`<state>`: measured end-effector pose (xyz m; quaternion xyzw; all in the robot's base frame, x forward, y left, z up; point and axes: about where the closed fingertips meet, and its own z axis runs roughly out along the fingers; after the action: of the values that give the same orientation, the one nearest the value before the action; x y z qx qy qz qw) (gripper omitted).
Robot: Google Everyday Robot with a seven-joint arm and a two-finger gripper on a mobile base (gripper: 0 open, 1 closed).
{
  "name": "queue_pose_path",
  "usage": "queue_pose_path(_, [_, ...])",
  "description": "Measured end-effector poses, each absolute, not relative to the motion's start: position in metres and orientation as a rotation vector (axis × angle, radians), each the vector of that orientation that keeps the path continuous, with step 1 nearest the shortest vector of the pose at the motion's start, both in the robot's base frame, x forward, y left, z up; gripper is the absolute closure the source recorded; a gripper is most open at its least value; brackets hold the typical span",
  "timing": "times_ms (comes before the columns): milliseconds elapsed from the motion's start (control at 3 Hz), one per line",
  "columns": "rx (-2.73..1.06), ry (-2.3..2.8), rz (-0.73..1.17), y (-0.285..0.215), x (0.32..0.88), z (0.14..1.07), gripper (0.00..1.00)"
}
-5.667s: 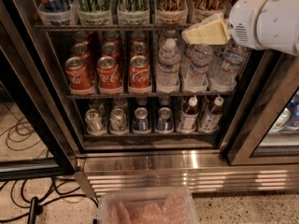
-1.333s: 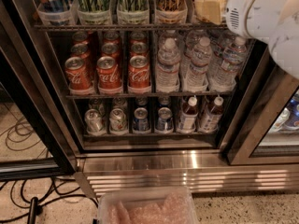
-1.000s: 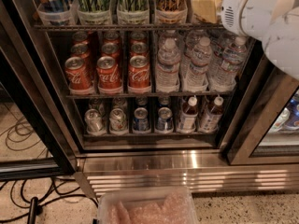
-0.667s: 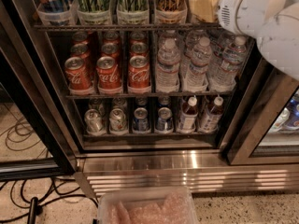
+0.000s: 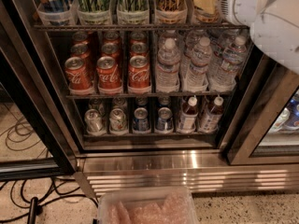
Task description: Pick orange can from top shelf of fridge
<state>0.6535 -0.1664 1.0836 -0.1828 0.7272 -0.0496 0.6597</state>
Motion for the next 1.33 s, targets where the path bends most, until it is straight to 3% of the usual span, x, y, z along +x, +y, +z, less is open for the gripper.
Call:
queue_pose_path(667, [-0.376, 1.683, -0.135, -0.162, 0.676, 1.069, 0.40])
queue_pose_path(1333, [-0.374, 1.687, -0.134, -0.161, 0.677, 1.069, 0.82])
